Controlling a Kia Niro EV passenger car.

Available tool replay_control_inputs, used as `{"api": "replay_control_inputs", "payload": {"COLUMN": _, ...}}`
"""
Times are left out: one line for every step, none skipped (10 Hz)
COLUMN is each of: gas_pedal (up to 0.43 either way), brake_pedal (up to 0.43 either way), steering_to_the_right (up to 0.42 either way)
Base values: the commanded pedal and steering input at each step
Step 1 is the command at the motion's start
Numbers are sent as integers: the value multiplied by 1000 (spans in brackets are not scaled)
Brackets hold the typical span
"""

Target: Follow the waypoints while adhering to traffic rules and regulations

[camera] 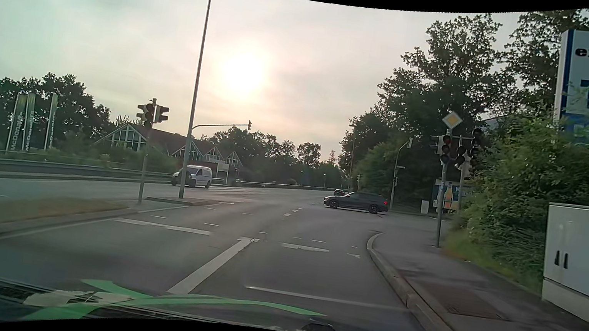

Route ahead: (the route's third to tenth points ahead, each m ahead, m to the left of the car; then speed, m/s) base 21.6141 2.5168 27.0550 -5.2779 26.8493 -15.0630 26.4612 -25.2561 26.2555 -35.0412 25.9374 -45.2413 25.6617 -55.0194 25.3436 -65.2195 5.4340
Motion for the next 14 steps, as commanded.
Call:
{"api": "replay_control_inputs", "payload": {"gas_pedal": 20, "brake_pedal": 0, "steering_to_the_right": 2}}
{"api": "replay_control_inputs", "payload": {"gas_pedal": 20, "brake_pedal": 0, "steering_to_the_right": 5}}
{"api": "replay_control_inputs", "payload": {"gas_pedal": 8, "brake_pedal": 0, "steering_to_the_right": 7}}
{"api": "replay_control_inputs", "payload": {"gas_pedal": 8, "brake_pedal": 0, "steering_to_the_right": 7}}
{"api": "replay_control_inputs", "payload": {"gas_pedal": 8, "brake_pedal": 0, "steering_to_the_right": 6}}
{"api": "replay_control_inputs", "payload": {"gas_pedal": 8, "brake_pedal": 0, "steering_to_the_right": 6}}
{"api": "replay_control_inputs", "payload": {"gas_pedal": 8, "brake_pedal": 0, "steering_to_the_right": 6}}
{"api": "replay_control_inputs", "payload": {"gas_pedal": 8, "brake_pedal": 0, "steering_to_the_right": 8}}
{"api": "replay_control_inputs", "payload": {"gas_pedal": 8, "brake_pedal": 0, "steering_to_the_right": 10}}
{"api": "replay_control_inputs", "payload": {"gas_pedal": 8, "brake_pedal": 0, "steering_to_the_right": 13}}
{"api": "replay_control_inputs", "payload": {"gas_pedal": 8, "brake_pedal": 0, "steering_to_the_right": 18}}
{"api": "replay_control_inputs", "payload": {"gas_pedal": 8, "brake_pedal": 0, "steering_to_the_right": 24}}
{"api": "replay_control_inputs", "payload": {"gas_pedal": 8, "brake_pedal": 0, "steering_to_the_right": 29}}
{"api": "replay_control_inputs", "payload": {"gas_pedal": 8, "brake_pedal": 0, "steering_to_the_right": 34}}
